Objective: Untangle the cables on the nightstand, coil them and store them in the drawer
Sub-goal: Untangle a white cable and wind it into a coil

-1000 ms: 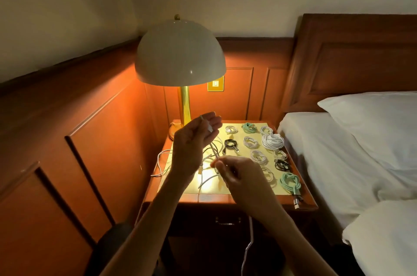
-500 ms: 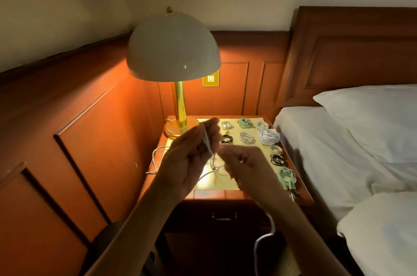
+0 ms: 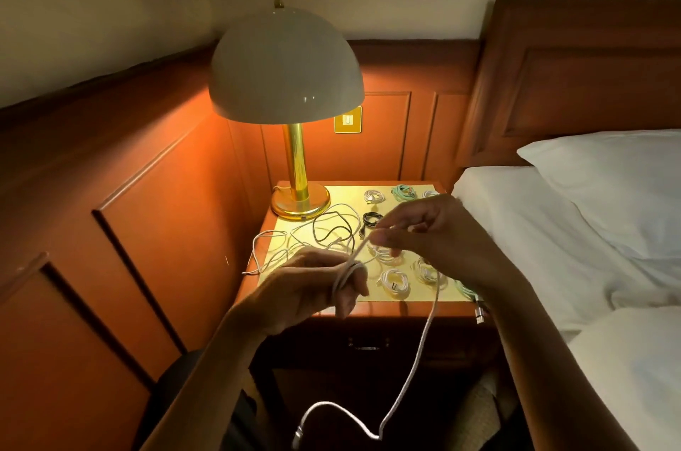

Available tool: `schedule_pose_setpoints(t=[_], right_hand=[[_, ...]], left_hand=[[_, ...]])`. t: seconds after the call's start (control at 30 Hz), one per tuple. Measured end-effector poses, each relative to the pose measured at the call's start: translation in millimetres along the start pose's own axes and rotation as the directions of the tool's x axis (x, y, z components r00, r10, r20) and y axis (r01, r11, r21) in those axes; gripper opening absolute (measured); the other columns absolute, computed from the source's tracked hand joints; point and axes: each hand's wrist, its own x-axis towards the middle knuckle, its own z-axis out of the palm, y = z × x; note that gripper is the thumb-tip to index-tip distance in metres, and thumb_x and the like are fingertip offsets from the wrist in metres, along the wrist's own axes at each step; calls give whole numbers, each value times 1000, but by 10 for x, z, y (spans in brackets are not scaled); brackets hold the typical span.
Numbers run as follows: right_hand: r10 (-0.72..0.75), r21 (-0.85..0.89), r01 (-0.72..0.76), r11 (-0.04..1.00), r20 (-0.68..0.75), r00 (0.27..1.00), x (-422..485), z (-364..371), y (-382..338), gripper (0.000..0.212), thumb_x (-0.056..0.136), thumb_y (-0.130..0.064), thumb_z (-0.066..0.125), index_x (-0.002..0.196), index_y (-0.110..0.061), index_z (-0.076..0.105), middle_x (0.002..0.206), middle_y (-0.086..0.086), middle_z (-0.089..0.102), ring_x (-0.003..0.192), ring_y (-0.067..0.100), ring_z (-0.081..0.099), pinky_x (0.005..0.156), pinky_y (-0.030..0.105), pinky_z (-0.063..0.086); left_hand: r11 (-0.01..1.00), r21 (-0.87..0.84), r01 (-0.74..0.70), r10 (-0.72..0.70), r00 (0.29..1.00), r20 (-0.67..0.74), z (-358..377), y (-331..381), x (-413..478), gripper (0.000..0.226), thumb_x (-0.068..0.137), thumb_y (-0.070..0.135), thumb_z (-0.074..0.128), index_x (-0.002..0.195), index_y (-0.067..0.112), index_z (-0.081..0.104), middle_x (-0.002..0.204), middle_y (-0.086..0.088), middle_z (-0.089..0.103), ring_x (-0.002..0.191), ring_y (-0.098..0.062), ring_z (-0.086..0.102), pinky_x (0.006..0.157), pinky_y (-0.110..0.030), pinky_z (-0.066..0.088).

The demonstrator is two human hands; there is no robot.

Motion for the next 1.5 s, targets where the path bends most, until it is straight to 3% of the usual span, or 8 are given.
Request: schedule_pose_setpoints(t=[0.17, 0.33, 0.47, 0.8, 0.97, 1.07, 1.2, 1.5], right_hand=[[171, 238, -133, 962, -147, 974, -125, 442, 211, 23, 89, -32, 67, 100, -15, 79, 60, -4, 64, 44, -2, 52, 46, 9, 36], [176, 23, -175, 984, -59, 983, -345, 761, 298, 16, 96, -30, 65, 100, -22, 79, 65, -14, 69, 54, -1, 58, 55, 13, 44], [51, -332, -71, 940, -69, 996, -333, 456, 193, 10, 88, -34, 73, 97, -32, 79, 70, -28, 64, 72, -7, 61, 61, 10, 45], [194, 338, -151, 929, -98, 976, -251, 376, 211, 20, 79, -45, 68, 76, -28, 78, 63, 0, 63, 48, 23, 37, 45, 25, 29], [190, 249, -164, 954, -86, 978, -418, 924, 270, 19, 100, -29, 59, 100, -25, 77, 55, -4, 53, 47, 6, 43, 50, 17, 37], [122, -36, -122, 992, -7, 992, -472, 907, 275, 19, 100, -28, 59, 108, -23, 75, 65, -10, 64, 54, 2, 52, 55, 20, 43], [22, -418, -19, 908, 3, 1000, -339, 476, 181, 12, 87, -37, 75, 96, -30, 79, 74, -16, 73, 67, -1, 64, 67, 17, 51], [21, 53, -18, 998, -53, 998, -145, 273, 80, 26, 74, -51, 70, 79, -27, 78, 70, -4, 72, 63, 5, 64, 62, 18, 48]], left_hand=[[494, -781, -382, -41, 887, -460, 84, 26, 111, 38, 86, -2, 69, 121, -14, 59, 102, -23, 68, 88, -24, 73, 75, -28, 61], [939, 306, -154, 341, 339, -877, 63, -130, 285, 17, 99, 5, 53, 105, 1, 69, 100, -8, 76, 96, -13, 73, 81, -24, 59], [208, 958, 198, 599, 748, -285, -82, -403, 25, 16, 101, 8, 50, 95, 9, 64, 106, -4, 71, 101, -8, 66, 88, -17, 53], [982, -159, -105, 72, 977, -199, 152, -21, -106, 29, 99, 27, 58, 109, 4, 71, 90, -6, 65, 78, -11, 63, 70, -19, 53], [695, -458, -553, -24, 619, -785, 192, -62, 255, 26, 90, 12, 55, 104, -4, 71, 95, -14, 73, 86, -18, 73, 73, -25, 60], [939, 309, -152, 345, 413, -843, 86, -243, 250, 22, 95, 19, 59, 102, 2, 72, 92, -6, 76, 90, -16, 73, 78, -22, 58], [329, 939, 98, 522, 810, -267, 60, -526, 52, 14, 100, 8, 57, 93, 6, 69, 96, 5, 72, 90, -2, 68, 77, -12, 51], [942, -331, 59, -66, 998, -10, -80, -86, -128, 28, 104, 22, 50, 110, 1, 68, 92, -7, 70, 80, -12, 68, 72, -19, 55]])
